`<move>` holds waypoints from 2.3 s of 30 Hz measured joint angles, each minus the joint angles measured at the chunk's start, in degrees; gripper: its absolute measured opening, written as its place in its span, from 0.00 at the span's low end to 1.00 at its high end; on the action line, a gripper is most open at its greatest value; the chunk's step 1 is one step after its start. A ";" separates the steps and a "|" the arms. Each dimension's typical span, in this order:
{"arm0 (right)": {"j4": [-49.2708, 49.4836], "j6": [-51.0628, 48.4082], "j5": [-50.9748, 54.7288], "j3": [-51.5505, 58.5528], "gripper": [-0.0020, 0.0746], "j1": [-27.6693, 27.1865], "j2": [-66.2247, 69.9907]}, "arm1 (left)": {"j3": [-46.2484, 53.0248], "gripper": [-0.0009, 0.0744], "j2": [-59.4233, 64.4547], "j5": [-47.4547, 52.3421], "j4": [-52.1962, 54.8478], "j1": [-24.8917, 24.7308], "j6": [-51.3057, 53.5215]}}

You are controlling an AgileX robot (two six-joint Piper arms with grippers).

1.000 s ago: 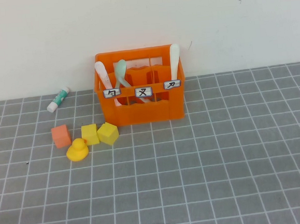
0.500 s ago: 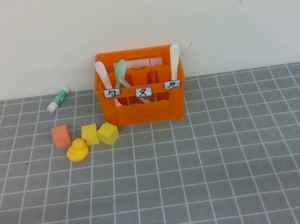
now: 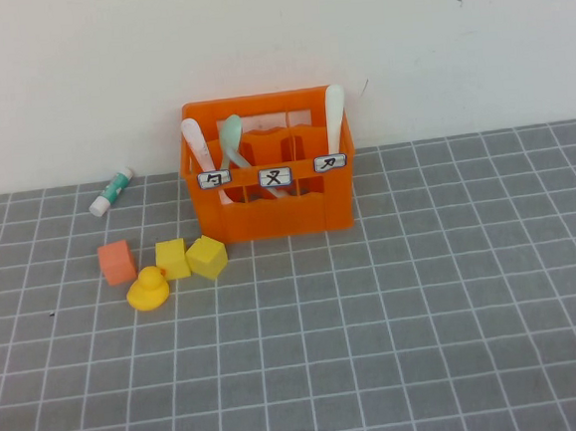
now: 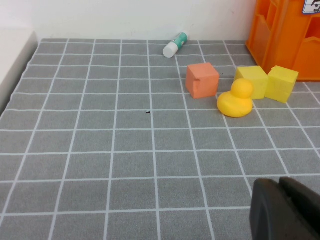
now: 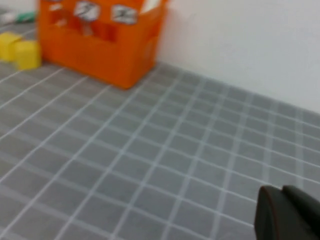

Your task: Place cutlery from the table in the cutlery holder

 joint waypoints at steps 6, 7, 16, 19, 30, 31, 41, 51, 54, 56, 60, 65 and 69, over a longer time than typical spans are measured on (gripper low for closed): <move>2.69 -1.06 0.58 0.87 0.02 -15.00 -4.56 | 0.00 0.01 0.00 0.09 0.00 0.00 0.16; 3.39 -1.80 0.91 0.99 0.02 -17.49 -4.71 | 0.00 0.01 0.00 0.09 0.00 0.00 0.16; 6.60 -3.64 -1.18 3.63 0.02 -25.26 -4.99 | 0.00 0.01 0.00 0.09 0.00 0.00 0.16; 7.35 -3.64 -0.69 3.63 0.02 -23.87 -4.99 | 0.00 0.01 0.00 0.09 0.00 0.00 0.16; 5.27 3.35 5.07 3.63 0.02 -18.45 -4.99 | 0.00 0.01 0.00 0.09 0.00 0.00 0.16; 5.14 4.34 5.07 3.63 0.02 -18.45 -4.99 | 0.00 0.01 0.00 0.09 0.00 0.00 0.16; 4.89 6.72 5.20 3.63 0.02 -18.45 -4.99 | 0.00 0.01 0.00 0.09 0.00 0.00 -0.04; 4.79 6.72 5.24 3.53 0.02 -18.45 -4.99 | 0.00 0.01 0.00 0.09 0.00 0.00 -0.04; 4.79 6.81 5.33 3.53 0.02 -18.45 -4.99 | 0.00 0.01 0.00 0.09 0.00 0.00 -0.04; 4.79 6.81 5.33 3.53 0.02 -18.45 -4.99 | 0.00 0.01 0.00 0.09 0.00 0.00 -0.04; 4.79 6.81 5.33 3.53 0.02 -18.45 -4.99 | 0.00 0.01 0.00 0.09 0.00 0.00 -0.04; 4.79 6.81 5.37 3.53 0.02 -18.45 -4.99 | 0.00 0.01 0.00 0.09 0.00 0.00 -0.04; 4.79 6.81 5.47 3.53 0.02 -18.45 -4.99 | 0.00 0.01 0.00 0.09 0.00 0.00 -0.04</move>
